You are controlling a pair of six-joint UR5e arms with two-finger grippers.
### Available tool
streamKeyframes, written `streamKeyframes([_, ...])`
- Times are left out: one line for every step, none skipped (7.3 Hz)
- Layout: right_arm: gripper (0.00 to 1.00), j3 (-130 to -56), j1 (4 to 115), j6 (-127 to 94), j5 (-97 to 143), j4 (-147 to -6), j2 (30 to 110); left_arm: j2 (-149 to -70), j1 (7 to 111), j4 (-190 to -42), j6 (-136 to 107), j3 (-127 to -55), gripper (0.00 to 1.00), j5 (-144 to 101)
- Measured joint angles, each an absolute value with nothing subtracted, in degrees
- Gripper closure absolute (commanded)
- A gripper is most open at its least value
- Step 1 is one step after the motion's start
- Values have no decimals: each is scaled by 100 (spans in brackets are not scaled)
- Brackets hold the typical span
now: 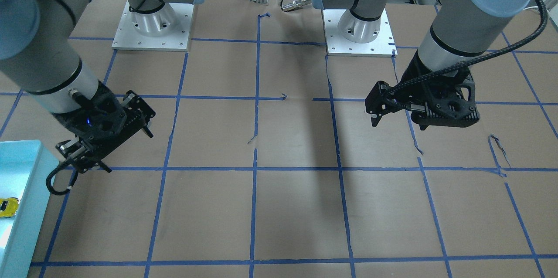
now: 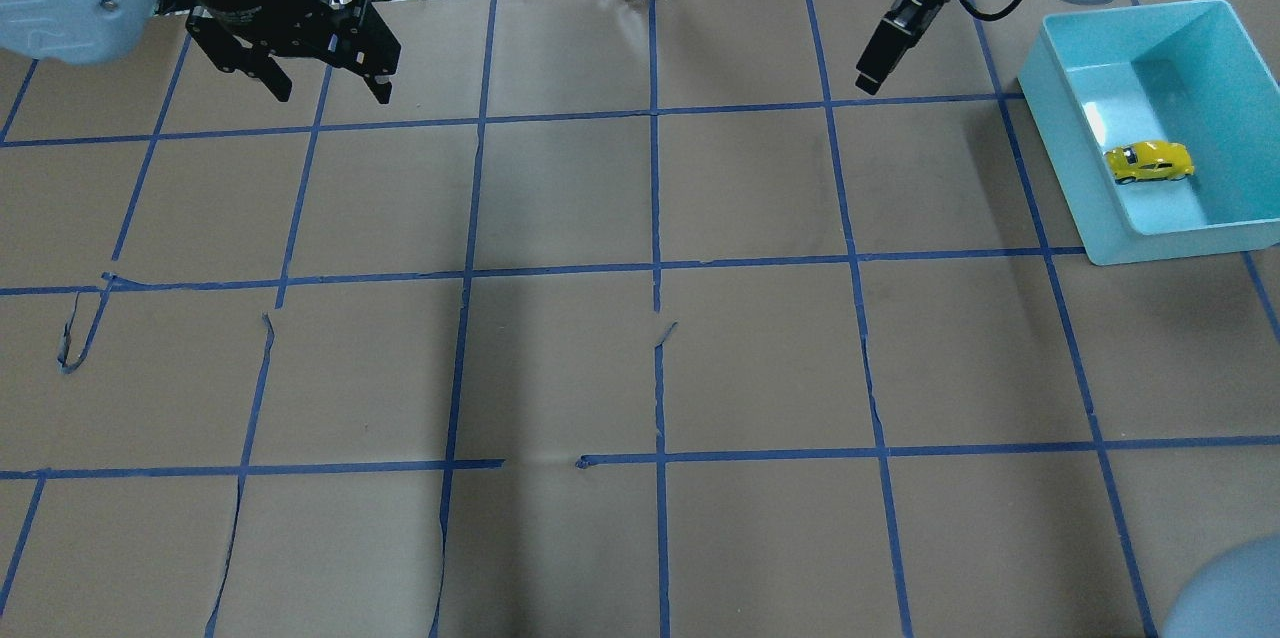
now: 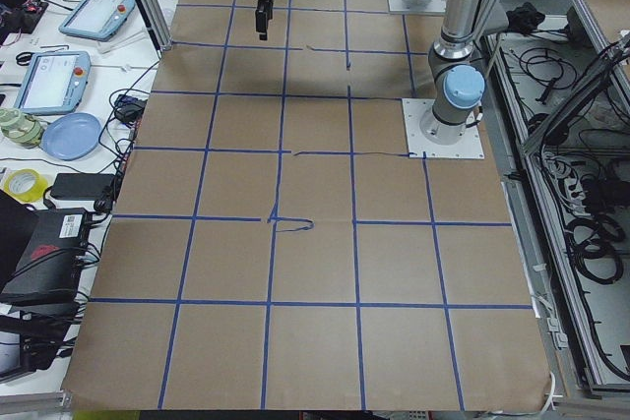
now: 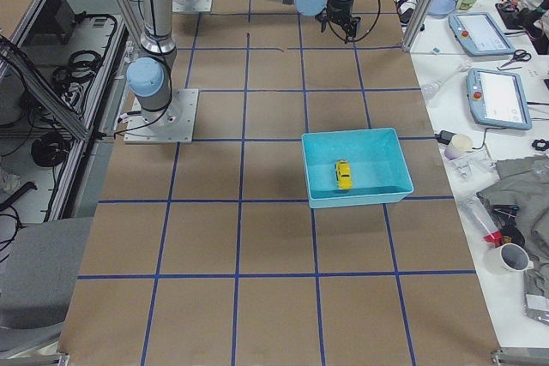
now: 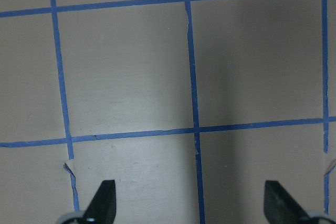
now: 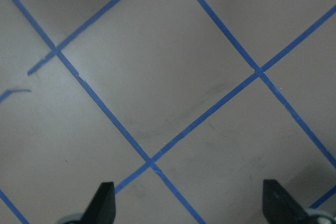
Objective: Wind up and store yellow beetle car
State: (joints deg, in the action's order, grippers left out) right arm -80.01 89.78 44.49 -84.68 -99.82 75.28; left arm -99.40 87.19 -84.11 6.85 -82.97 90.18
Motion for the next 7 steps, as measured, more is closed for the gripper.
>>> streamKeyframes([0,-8000,9178,3368,-8571,-9970,7725,-9940,8719,-8411,686,-8298,0,9018])
streamKeyframes([0,-8017,9337,2389,-8658,-10046,7832,-9940,8719,-8411,685,-8299,0,9017])
streamKeyframes([0,-8069,9437,1624,-8801,-10154,7868,-9940,8719,-8411,686,-8299,0,9018])
streamKeyframes([0,-8136,9457,1223,-8995,-10196,7890,-9938,8719,-8411,686,-8299,0,9019])
streamKeyframes([0,-8180,9439,1060,-9099,-10202,7903,-9934,8719,-8411,686,-8297,0,9023])
streamKeyframes([0,-8202,9421,996,-9151,-10152,7915,-9933,8719,-8411,686,-8297,0,9025])
streamKeyframes([0,-8211,9409,972,-9181,-10037,7959,-9930,8719,-8411,686,-8297,0,9026])
